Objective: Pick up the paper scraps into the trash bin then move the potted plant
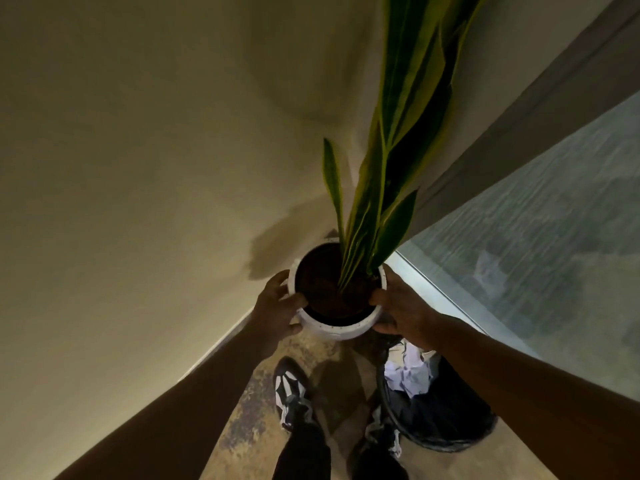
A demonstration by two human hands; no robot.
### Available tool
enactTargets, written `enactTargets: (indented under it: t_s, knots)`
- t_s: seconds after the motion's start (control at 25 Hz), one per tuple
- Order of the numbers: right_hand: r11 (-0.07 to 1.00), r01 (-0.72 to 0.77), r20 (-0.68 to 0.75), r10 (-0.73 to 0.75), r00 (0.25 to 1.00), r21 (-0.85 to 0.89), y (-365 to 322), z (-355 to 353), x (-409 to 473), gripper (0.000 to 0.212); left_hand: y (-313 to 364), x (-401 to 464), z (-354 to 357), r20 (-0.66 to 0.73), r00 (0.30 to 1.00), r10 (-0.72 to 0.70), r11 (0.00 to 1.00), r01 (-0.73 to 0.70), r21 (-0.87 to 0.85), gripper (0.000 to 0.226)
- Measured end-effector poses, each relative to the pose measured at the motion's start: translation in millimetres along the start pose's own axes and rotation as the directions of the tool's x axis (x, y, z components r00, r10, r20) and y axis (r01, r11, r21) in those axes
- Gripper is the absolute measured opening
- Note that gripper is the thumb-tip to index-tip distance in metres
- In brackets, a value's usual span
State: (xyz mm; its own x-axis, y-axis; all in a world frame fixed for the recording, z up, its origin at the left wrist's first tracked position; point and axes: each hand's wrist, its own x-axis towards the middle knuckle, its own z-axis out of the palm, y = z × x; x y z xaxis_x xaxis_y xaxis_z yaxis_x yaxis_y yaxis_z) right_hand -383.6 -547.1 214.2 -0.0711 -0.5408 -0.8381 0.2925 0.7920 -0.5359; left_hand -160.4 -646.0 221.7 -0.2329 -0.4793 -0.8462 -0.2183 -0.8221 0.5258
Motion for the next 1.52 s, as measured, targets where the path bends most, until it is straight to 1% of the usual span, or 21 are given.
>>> enactTargets:
  t_s: [0.2, 0.28, 0.36, 0.48, 0.56, 0.68, 0.8, 0.88, 0.96, 1.08, 1.16, 1.24, 1.28, 1.36, 1.4, 1.44, 1.48, 1.52]
  knots:
    - [0.998, -0.069, -0.098, 0.068, 0.993, -0.009, 49, -17, 100, 0.055, -63, 119, -7, -0.002, 1.000, -0.001, 1.000, 0.001, -0.022, 0.066]
    - [0.995, -0.096, -0.134, 0.091, 0.987, -0.032, 70, -24, 140, 0.052, -81, 157, -5, -0.009, 1.000, 0.000, 1.000, 0.000, -0.009, 0.062]
    - [0.993, -0.117, -0.145, 0.113, 0.983, -0.019, 88, -26, 177, 0.054, -96, 189, -6, -0.012, 1.000, 0.010, 1.000, -0.010, -0.003, 0.056]
    - [0.993, -0.118, -0.159, 0.119, 0.980, 0.015, 106, -30, 226, 0.054, -111, 231, -4, -0.017, 0.999, 0.031, 0.999, -0.031, -0.009, 0.062]
    - [0.992, -0.124, -0.168, 0.123, 0.978, 0.005, 111, -31, 253, 0.049, -112, 253, 2, -0.020, 1.000, 0.017, 0.999, -0.017, -0.034, 0.063]
    - [0.992, -0.124, -0.192, 0.118, 0.974, -0.017, 112, -38, 285, 0.047, -108, 282, 8, -0.028, 1.000, 0.002, 1.000, -0.002, 0.000, 0.055]
    - [0.996, -0.072, -0.246, 0.059, 0.967, -0.044, 114, -45, 315, 0.049, -111, 310, 14, -0.048, 0.999, 0.003, 0.999, -0.001, 0.034, 0.051]
    - [0.997, -0.060, -0.277, 0.045, 0.960, -0.044, 116, -46, 333, 0.053, -112, 325, 17, -0.064, 0.998, 0.010, 1.000, -0.008, 0.024, 0.051]
    - [0.997, -0.062, -0.294, 0.046, 0.955, -0.047, 117, -45, 344, 0.056, -115, 335, 22, -0.073, 0.996, 0.042, 0.999, -0.041, 0.015, 0.045]
    - [0.998, -0.061, -0.298, 0.055, 0.953, -0.010, 124, -45, 357, 0.046, -125, 347, 21, -0.117, 0.988, 0.098, 0.995, -0.094, 0.039, 0.033]
    - [0.996, -0.047, -0.304, 0.023, 0.952, -0.070, 131, -48, 361, 0.039, -132, 354, 19, -0.099, 0.989, 0.112, 0.993, -0.108, 0.044, 0.023]
    - [0.981, 0.000, -0.321, -0.063, 0.945, -0.193, 132, -50, 353, 0.036, -132, 352, 19, -0.128, 0.984, 0.125, 0.992, -0.120, 0.042, 0.015]
    - [0.969, 0.015, -0.327, -0.097, 0.940, -0.245, 129, -48, 342, 0.039, -133, 350, 18, -0.167, 0.975, 0.145, 0.988, -0.133, 0.081, 0.021]
    - [0.941, 0.006, -0.353, -0.133, 0.926, -0.339, 126, -44, 324, 0.044, -131, 333, 20, -0.235, 0.956, 0.178, 0.964, -0.121, 0.237, 0.054]
    - [0.924, -0.011, -0.357, -0.136, 0.924, -0.381, 124, -40, 311, 0.042, -125, 315, 21, -0.276, 0.944, 0.179, 0.942, -0.084, 0.326, 0.066]
    - [0.923, -0.002, -0.348, -0.143, 0.927, -0.385, 120, -33, 298, 0.039, -120, 303, 22, -0.278, 0.938, 0.209, 0.921, -0.092, 0.380, 0.071]
    - [0.917, 0.004, -0.341, -0.152, 0.928, -0.399, 114, -24, 280, 0.037, -112, 280, 26, -0.249, 0.941, 0.229, 0.895, -0.103, 0.434, 0.072]
    - [0.901, 0.042, -0.322, -0.198, 0.926, -0.432, 111, -16, 263, 0.038, -109, 263, 28, -0.204, 0.936, 0.286, 0.858, -0.155, 0.490, 0.069]
